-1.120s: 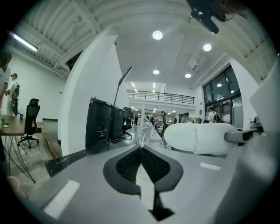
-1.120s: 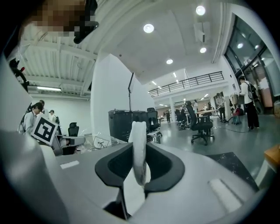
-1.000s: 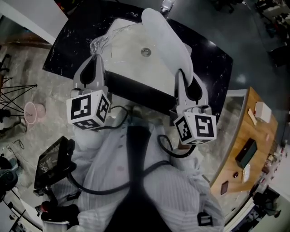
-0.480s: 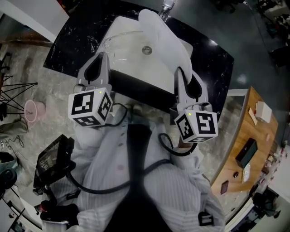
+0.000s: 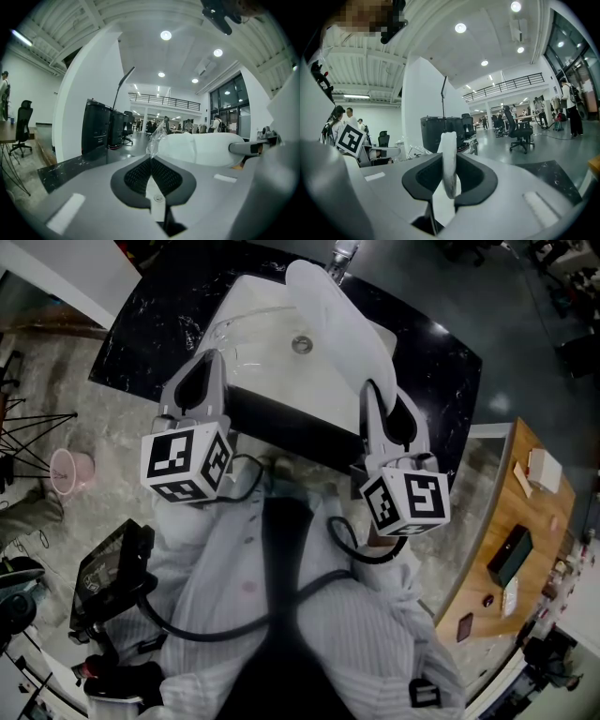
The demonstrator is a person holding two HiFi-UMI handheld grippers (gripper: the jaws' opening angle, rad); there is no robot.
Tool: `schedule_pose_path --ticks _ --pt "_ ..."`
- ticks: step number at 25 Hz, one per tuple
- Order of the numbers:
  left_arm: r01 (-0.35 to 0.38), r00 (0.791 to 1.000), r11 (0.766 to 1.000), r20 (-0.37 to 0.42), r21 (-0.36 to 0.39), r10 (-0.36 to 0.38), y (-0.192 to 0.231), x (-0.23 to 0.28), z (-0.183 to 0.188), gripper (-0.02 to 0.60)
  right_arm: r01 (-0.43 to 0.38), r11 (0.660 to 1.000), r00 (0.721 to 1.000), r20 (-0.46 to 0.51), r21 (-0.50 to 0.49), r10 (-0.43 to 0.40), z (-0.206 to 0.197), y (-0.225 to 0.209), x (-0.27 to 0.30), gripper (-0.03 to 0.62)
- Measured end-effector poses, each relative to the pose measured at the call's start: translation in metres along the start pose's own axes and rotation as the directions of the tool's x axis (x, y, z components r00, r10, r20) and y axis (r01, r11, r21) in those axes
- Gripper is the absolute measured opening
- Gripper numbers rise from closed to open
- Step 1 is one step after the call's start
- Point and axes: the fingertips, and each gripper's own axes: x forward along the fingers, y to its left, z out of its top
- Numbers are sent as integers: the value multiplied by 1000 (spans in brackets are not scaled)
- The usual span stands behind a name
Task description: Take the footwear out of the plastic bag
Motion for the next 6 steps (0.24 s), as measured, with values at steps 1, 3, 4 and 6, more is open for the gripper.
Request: schedule_pose_path --ticks 1,3,4,6 --pt "0 1000 1000 -1 0 0 0 0 0 2 0 1000 1000 -1 -1 0 0 0 0 86" --pt "-1 1000 1000 -2 1 1 0 0 0 2 2 1000 1000 1 0 -2 0 -1 0 86" --pt "-1 1000 1000 -2 1 1 1 0 -1 2 4 1000 1000 3 2 -4 0 -1 0 86" --pt "-1 1000 1000 -3 2 1 1 0 -1 2 6 1000 1000 7 5 -6 -1 -1 1 86"
